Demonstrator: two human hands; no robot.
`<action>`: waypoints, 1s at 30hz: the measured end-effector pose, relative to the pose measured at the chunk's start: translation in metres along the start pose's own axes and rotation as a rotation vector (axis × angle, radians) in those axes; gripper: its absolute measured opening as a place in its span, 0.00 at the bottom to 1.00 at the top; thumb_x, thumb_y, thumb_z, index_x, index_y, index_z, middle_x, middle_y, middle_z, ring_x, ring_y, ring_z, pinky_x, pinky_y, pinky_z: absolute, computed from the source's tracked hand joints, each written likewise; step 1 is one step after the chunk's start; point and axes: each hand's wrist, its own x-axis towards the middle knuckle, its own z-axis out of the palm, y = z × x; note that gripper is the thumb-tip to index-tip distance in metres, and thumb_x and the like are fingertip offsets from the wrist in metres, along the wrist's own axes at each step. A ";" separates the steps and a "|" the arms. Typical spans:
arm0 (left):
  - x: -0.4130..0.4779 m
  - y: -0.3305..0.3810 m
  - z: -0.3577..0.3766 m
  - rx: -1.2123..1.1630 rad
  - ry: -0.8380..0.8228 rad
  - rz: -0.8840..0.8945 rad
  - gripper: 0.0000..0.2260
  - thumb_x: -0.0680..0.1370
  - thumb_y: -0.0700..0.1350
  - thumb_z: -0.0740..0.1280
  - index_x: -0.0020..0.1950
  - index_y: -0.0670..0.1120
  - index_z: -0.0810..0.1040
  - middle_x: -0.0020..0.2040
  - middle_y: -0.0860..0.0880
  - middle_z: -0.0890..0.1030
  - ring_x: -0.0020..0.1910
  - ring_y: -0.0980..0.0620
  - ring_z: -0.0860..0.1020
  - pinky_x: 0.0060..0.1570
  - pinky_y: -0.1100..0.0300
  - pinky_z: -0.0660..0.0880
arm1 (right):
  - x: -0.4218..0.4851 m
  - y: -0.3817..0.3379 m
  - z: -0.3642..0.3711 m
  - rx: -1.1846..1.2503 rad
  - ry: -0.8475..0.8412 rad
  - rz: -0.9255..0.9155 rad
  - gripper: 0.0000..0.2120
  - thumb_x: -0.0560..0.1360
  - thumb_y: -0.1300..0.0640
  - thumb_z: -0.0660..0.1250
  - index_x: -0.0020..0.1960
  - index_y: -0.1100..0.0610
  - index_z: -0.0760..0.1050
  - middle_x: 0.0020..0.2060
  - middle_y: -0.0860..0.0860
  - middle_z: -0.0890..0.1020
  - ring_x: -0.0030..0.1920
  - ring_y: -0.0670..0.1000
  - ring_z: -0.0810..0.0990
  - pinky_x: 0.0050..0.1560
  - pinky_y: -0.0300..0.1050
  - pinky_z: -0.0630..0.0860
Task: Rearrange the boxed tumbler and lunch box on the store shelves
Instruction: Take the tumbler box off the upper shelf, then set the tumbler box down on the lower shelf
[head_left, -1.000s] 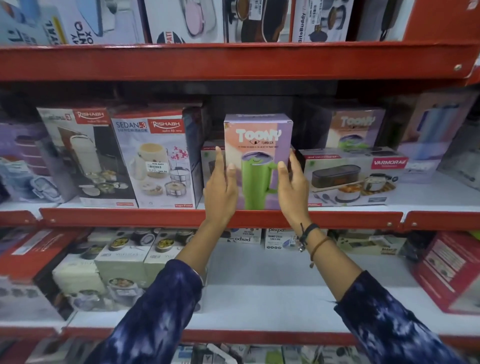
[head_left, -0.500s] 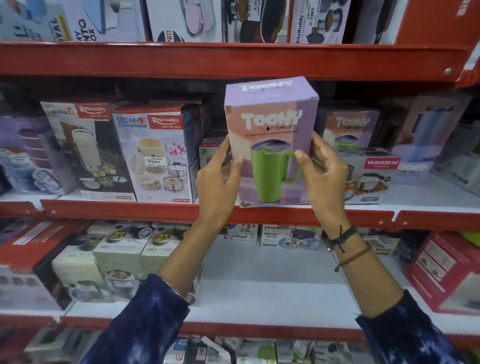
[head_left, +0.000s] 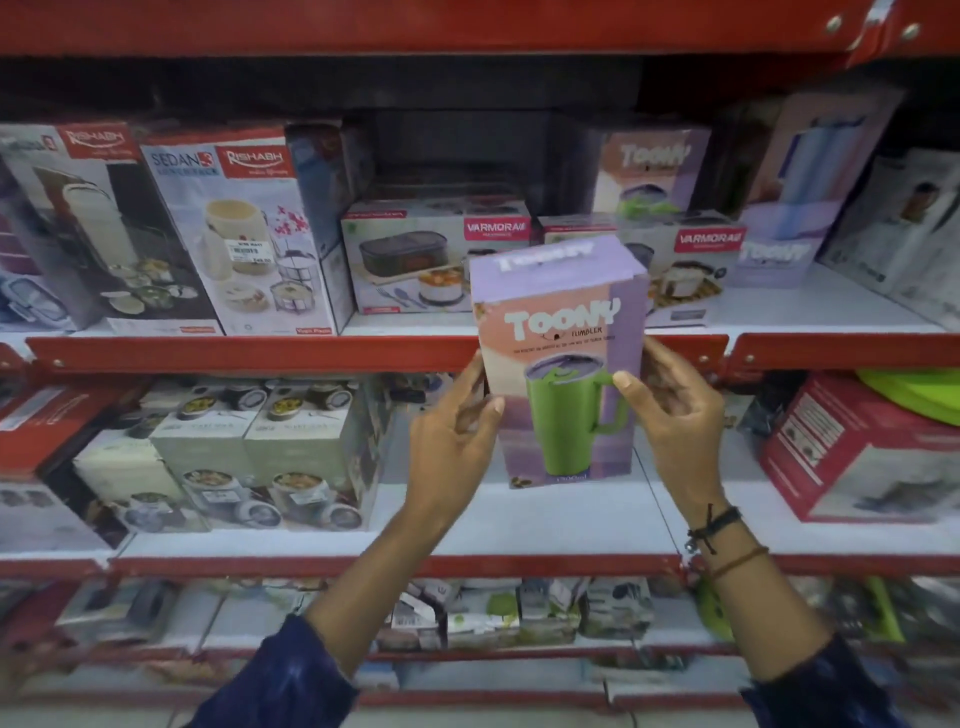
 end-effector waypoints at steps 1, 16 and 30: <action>-0.009 -0.006 0.003 0.001 -0.025 -0.018 0.22 0.77 0.43 0.66 0.71 0.50 0.68 0.59 0.56 0.79 0.54 0.57 0.80 0.50 0.63 0.80 | -0.007 0.010 -0.005 -0.021 -0.014 0.020 0.21 0.72 0.64 0.70 0.64 0.57 0.73 0.61 0.51 0.78 0.56 0.41 0.80 0.51 0.32 0.76; -0.060 -0.116 0.056 -0.250 -0.080 -0.511 0.21 0.72 0.33 0.63 0.59 0.55 0.75 0.61 0.51 0.77 0.66 0.43 0.73 0.67 0.43 0.70 | -0.068 0.154 -0.027 -0.175 -0.157 0.306 0.14 0.75 0.62 0.67 0.60 0.58 0.74 0.59 0.57 0.77 0.56 0.50 0.78 0.52 0.28 0.74; -0.041 -0.156 0.077 -0.305 -0.089 -0.631 0.22 0.72 0.23 0.59 0.56 0.47 0.75 0.64 0.47 0.75 0.69 0.42 0.70 0.68 0.38 0.67 | -0.057 0.204 -0.020 -0.118 -0.100 0.475 0.14 0.73 0.63 0.69 0.56 0.55 0.72 0.54 0.53 0.79 0.54 0.47 0.79 0.49 0.27 0.74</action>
